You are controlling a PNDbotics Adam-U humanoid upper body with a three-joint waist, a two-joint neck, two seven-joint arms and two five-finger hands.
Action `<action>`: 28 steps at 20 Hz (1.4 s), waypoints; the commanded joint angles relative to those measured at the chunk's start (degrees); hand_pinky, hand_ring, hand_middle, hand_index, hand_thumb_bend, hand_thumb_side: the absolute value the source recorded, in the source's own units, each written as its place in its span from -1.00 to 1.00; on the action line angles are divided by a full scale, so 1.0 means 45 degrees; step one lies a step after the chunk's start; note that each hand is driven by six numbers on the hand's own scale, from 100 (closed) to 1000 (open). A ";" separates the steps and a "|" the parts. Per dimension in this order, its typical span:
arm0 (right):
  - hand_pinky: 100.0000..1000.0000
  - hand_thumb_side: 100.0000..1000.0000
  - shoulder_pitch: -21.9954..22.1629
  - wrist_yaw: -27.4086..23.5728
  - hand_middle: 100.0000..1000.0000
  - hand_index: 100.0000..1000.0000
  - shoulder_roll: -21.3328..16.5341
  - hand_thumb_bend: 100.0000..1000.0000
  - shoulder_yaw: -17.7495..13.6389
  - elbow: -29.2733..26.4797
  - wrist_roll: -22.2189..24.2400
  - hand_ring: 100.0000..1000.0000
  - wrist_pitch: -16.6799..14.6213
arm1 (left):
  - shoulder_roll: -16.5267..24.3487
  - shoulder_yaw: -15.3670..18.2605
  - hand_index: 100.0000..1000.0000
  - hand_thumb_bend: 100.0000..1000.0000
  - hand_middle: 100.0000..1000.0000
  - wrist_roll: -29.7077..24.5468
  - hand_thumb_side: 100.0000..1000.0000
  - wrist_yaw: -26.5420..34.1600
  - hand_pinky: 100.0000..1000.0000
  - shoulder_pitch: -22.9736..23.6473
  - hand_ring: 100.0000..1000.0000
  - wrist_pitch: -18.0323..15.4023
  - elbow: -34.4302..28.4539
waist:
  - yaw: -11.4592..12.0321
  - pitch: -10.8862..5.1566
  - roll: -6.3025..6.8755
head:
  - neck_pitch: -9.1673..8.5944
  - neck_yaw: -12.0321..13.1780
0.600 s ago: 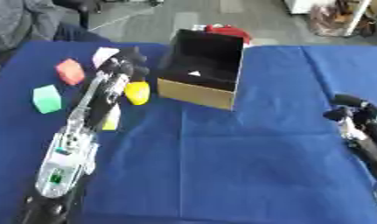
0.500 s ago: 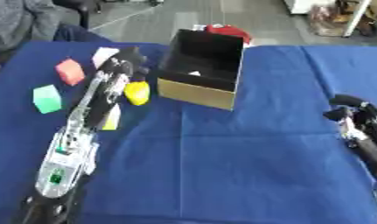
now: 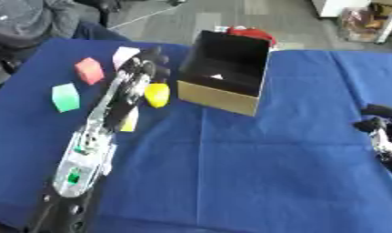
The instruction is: Pick up objects on the table and place them in the box.
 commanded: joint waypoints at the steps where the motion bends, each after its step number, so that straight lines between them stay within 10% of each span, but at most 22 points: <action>1: 0.47 -0.25 -0.0105 0.0000 0.41 0.56 -0.0104 -1.00 -0.0032 -0.0268 -0.0014 0.26 -0.0011 | 0.0093 0.0061 0.80 -1.00 0.47 0.0061 0.30 -0.0062 0.51 -0.0175 0.46 0.0013 -0.0212 | 0.0002 0.0021 -0.0014 | 0.0051 0.0081; 7: 0.47 -0.25 -0.0046 0.0032 0.41 0.56 -0.0135 -1.00 -0.0054 -0.0232 -0.0028 0.26 0.0003 | 0.1330 0.0797 0.78 -1.00 0.47 0.0723 -0.15 -0.1573 0.51 -0.1755 0.44 0.0087 0.0045 | -0.0053 -0.0076 0.0046 | 0.0051 0.0127; 15: 0.47 -0.25 0.0131 0.0134 0.42 0.56 -0.0302 -1.00 -0.0028 -0.0158 0.0011 0.26 0.0021 | 0.5117 0.1365 0.79 -1.00 0.56 -0.0222 -0.76 -0.7821 0.59 -0.5307 0.51 0.0017 0.3028 | -0.0104 -0.0359 0.0310 | 0.0051 0.0110; 28: 0.47 -0.25 0.0217 0.0218 0.42 0.56 -0.0386 -1.00 0.0007 -0.0028 0.0062 0.26 -0.0017 | 0.6057 0.1484 0.85 -0.11 0.69 -0.3720 -0.37 -1.6496 0.67 -0.8683 0.61 -0.1363 1.2928 | -0.0196 -0.0577 0.0343 | 0.0051 0.0124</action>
